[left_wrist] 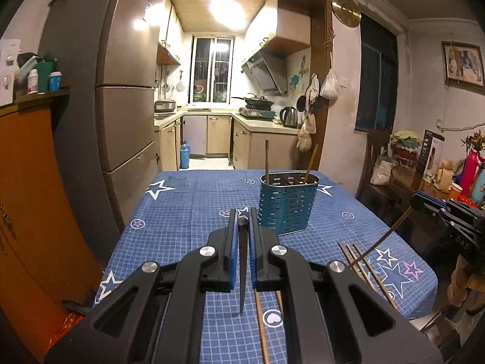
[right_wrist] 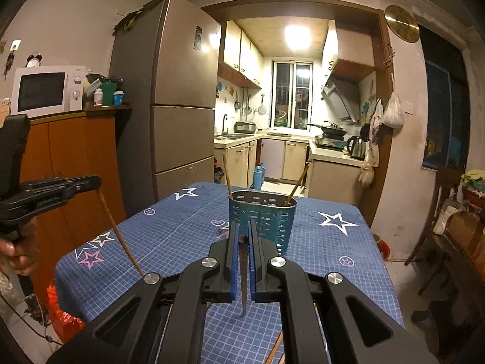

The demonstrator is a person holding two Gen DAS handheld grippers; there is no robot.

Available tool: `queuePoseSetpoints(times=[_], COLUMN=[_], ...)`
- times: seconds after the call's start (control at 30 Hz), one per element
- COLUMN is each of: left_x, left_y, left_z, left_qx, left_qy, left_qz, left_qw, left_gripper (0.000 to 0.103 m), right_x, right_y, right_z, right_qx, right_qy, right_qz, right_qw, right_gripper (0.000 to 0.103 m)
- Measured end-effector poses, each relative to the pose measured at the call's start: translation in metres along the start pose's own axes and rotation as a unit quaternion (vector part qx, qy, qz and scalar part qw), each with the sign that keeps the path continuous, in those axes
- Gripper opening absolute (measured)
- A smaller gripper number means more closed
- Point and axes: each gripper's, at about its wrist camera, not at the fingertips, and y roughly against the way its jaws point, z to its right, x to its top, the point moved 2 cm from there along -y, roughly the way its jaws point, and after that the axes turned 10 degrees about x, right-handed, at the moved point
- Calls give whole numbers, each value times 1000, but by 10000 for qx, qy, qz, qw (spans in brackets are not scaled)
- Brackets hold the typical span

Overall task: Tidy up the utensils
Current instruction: 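Lift both chopsticks and carry them over the teal holder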

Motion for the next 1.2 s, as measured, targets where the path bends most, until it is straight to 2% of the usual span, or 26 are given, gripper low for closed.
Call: queuePoseSetpoints(times=[0.47, 0.63, 0.77, 0.97, 1.07, 1.2], left_x=[20, 38, 63, 119, 147, 168], left_y=[-17, -25, -35, -46, -58, -79], left_z=[29, 40, 57, 84, 95, 106], left_qx=[-207, -321, -397, -568, -529, -438], left_qy=[-169, -155, -207, -130, -59, 97], left_qz=[22, 115, 242, 758, 1022, 1273], left_qw=[9996, 9993, 9987, 9954, 9933, 9908], left_gripper=[5, 5, 5, 5, 5, 5], right_x=[20, 33, 61, 123, 148, 170], right_y=[-22, -31, -34, -36, -41, -56], right_z=[14, 27, 33, 39, 47, 65], right_qx=[228, 246, 167, -24, -157, -347], right_qy=[-221, -361, -292, 28, 89, 61], right_qz=[-318, -346, -115, 438, 700, 963], right_qw=[9990, 9984, 9994, 9990, 9974, 9947], right_gripper=[7, 7, 7, 7, 7, 7])
